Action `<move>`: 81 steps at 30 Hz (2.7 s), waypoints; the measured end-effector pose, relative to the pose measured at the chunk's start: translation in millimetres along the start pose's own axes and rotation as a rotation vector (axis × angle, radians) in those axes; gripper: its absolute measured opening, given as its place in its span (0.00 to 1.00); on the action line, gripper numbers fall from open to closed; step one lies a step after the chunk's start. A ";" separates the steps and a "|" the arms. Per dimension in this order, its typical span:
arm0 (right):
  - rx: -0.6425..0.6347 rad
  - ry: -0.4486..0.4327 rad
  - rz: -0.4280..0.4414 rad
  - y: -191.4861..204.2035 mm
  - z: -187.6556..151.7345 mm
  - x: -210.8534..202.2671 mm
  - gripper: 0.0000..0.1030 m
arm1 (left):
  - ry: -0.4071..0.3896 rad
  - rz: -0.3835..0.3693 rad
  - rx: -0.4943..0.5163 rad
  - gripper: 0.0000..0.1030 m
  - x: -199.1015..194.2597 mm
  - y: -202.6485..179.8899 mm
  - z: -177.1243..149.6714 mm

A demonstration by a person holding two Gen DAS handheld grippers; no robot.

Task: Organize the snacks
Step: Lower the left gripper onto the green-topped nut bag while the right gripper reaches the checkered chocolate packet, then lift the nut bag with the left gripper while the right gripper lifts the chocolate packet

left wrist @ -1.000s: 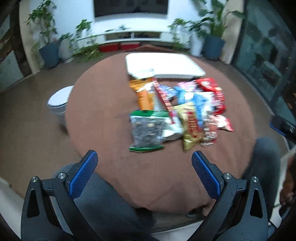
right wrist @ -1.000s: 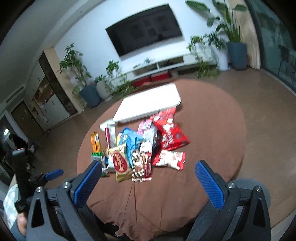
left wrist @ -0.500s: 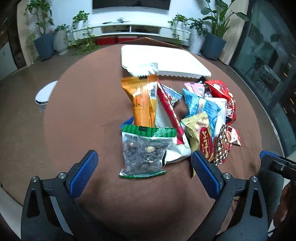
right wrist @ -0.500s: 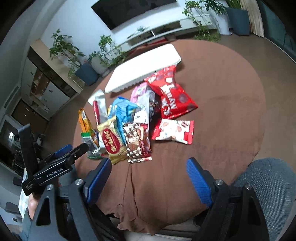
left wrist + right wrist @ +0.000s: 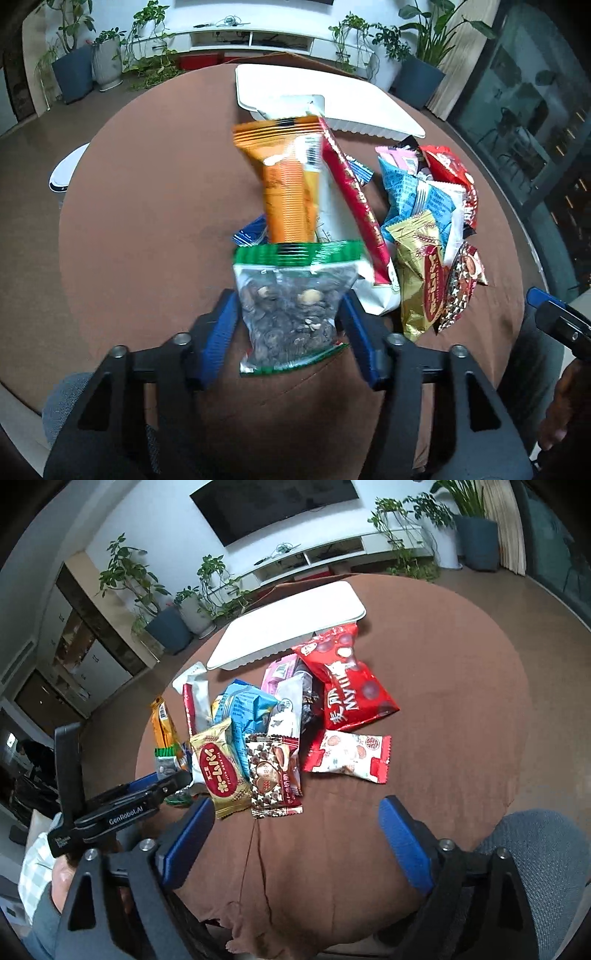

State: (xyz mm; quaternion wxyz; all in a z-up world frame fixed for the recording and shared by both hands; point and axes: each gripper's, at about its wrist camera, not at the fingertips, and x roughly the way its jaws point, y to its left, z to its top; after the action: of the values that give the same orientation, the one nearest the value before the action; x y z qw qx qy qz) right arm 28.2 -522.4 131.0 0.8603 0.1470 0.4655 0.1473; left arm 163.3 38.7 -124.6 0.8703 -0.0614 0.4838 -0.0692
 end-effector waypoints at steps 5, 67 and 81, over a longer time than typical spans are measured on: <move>0.003 -0.018 -0.009 0.9 1.1 2.4 0.89 | -0.029 -0.045 -0.060 0.52 -2.3 10.0 -1.9; -0.051 0.076 -0.024 10.0 21.6 66.8 0.14 | 0.039 -0.136 0.026 0.19 -3.9 -0.1 -22.5; 0.004 0.019 0.087 5.0 27.8 33.5 0.14 | -0.022 -0.187 -0.013 0.19 -38.3 20.7 -20.9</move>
State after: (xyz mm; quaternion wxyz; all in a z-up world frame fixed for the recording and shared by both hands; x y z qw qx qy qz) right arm 68.7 -508.0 122.1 0.8483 0.1673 0.4672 0.1849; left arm 126.8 65.0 -107.3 0.8649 -0.1126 0.4667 -0.1465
